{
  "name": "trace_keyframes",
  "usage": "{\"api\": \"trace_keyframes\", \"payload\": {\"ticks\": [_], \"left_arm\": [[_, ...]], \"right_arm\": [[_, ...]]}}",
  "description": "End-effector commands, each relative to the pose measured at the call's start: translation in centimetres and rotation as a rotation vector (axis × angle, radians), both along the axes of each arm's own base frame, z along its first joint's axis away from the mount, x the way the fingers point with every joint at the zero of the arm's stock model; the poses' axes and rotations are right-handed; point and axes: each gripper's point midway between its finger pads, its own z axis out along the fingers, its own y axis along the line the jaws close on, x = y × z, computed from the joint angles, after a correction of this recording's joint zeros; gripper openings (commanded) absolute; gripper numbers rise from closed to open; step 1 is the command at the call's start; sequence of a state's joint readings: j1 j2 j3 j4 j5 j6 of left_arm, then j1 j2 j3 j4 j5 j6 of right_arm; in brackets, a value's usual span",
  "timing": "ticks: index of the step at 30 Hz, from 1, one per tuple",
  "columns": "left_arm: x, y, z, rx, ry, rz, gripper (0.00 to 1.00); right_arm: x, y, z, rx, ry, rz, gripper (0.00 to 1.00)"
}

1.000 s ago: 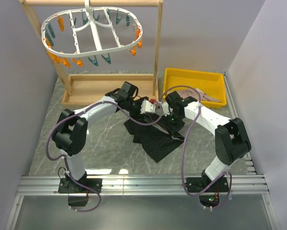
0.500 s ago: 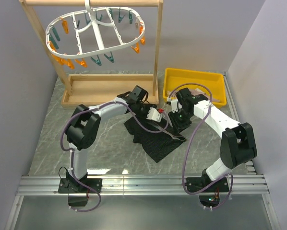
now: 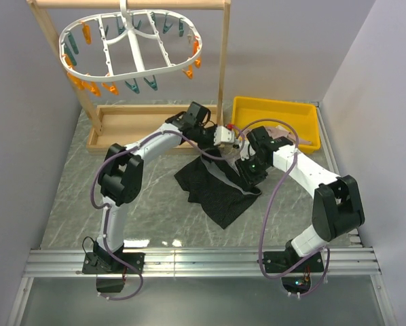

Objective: Clip the underwear to the hanger

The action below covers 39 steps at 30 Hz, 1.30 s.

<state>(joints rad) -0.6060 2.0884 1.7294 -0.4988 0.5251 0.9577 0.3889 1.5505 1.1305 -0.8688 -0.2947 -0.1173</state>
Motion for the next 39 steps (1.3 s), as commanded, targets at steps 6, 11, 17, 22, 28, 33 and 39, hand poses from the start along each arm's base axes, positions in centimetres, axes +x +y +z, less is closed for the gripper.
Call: {"api": "trace_keyframes", "payload": {"ticks": [6, 11, 17, 22, 28, 33, 39], "left_arm": [[0.2, -0.1, -0.7, -0.037, 0.242, 0.137, 0.00], [-0.1, -0.1, -1.3, -0.028, 0.269, 0.137, 0.00], [-0.1, 0.3, -1.6, -0.021, 0.279, 0.146, 0.00], [0.2, 0.3, -1.8, -0.022, 0.280, 0.152, 0.00], [0.5, 0.4, -1.7, -0.025, 0.276, 0.157, 0.00], [0.8, 0.7, -1.7, -0.036, 0.282, 0.176, 0.00], [1.8, 1.9, -0.8, -0.051, 0.281, 0.231, 0.00]], "right_arm": [[2.2, 1.5, -0.9, -0.013, -0.119, 0.011, 0.40], [4.3, 2.1, -1.3, -0.050, -0.194, -0.002, 0.43], [4.9, 2.4, -2.7, -0.097, -0.190, 0.021, 0.43], [4.8, 2.6, -3.9, -0.122, -0.179, 0.034, 0.43], [4.8, 2.3, -5.2, -0.151, -0.165, 0.035, 0.40], [5.0, 2.0, -5.8, -0.170, -0.164, 0.031, 0.31], [4.4, 0.8, -5.7, -0.203, -0.162, 0.043, 0.09]]}}
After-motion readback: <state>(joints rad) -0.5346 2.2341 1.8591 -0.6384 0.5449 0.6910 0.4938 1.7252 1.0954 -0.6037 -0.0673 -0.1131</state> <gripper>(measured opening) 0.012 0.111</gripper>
